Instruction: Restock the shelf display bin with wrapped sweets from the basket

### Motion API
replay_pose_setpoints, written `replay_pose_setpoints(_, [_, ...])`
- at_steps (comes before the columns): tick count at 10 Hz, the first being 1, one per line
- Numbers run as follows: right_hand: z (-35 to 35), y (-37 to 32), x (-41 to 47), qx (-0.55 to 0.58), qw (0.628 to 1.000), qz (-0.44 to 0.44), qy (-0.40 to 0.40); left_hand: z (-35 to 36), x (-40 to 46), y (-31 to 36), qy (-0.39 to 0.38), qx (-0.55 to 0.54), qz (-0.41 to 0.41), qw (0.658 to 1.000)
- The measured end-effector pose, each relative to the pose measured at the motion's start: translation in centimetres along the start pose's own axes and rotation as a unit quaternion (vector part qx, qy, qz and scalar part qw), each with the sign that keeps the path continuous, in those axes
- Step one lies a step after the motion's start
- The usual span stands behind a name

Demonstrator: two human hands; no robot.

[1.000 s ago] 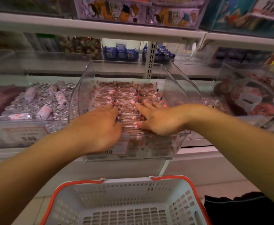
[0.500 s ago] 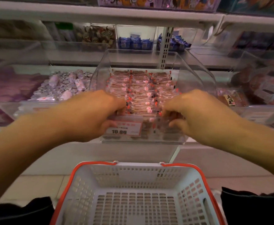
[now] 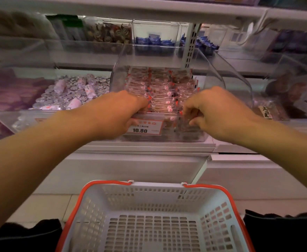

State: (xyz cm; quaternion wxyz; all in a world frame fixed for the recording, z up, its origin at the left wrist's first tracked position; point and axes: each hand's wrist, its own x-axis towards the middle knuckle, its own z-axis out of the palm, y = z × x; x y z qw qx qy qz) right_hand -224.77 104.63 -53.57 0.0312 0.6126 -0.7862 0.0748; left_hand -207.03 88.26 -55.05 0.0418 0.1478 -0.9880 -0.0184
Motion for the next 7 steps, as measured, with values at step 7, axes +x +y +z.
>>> replay_pose_setpoints(7, [2.0, -0.8, -6.5, 0.039, 0.998, -0.028, -0.048, 1.4, -6.2, 1.9, 0.015, 0.002, -0.014, 1.0])
